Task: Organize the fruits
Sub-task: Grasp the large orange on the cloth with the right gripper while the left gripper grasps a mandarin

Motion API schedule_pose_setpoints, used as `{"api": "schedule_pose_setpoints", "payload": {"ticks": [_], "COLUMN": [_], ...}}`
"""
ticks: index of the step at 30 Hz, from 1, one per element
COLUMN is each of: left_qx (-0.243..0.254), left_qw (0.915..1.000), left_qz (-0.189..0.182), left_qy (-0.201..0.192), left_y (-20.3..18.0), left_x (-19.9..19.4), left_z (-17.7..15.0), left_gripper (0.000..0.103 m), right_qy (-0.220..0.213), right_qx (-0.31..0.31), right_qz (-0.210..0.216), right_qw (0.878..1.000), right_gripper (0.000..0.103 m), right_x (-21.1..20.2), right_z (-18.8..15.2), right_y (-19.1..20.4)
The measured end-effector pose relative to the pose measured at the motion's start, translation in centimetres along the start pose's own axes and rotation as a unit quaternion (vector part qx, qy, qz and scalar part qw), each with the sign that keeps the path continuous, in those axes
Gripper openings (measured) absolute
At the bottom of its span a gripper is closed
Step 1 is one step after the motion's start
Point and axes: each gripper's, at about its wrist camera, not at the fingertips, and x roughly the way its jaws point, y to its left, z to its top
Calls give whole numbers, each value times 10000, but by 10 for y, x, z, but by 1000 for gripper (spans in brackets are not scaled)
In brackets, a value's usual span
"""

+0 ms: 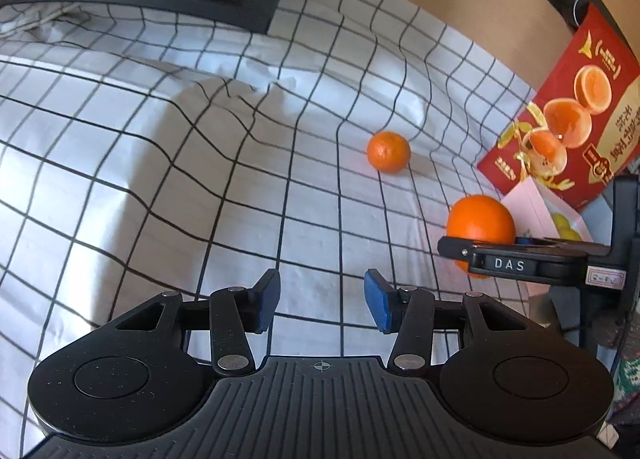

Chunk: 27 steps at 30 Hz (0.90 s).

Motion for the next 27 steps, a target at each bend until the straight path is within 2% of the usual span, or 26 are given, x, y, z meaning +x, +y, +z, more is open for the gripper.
{"api": "schedule_pose_setpoints", "payload": {"ticks": [2,6,10,14,18,21,27], "left_qx": [39,111,359,579,933,1282,1886], "left_qw": [10000,9997,9988,9969,9937,9899,9818], "left_qz": [-17,-92,-257,-491,-613,-548,-95], "left_qy": [75,184,209,196,-42,-244,-206], "left_y": [3,4,-4,-17,-39,-59,-88], "left_x": [6,20,34,50,65,79,113], "left_z": [1,6,14,29,60,80,86], "left_gripper": [51,51,51,51,51,51,51], "right_qy": [92,212,301,219,328,358,307], "right_qx": [7,170,348,432,694,764,1046], "right_qz": [-16,24,119,-95,-440,-756,-858], "right_qw": [10000,9996,9989,9988,9961,9936,9903], "right_gripper": [70,69,69,69,69,69,69], "right_x": [5,0,-23,-63,-91,-99,-106], "right_z": [-2,-4,-24,-56,-90,-106,-125], "right_y": [2,-2,-7,-10,-19,-24,-35]}}
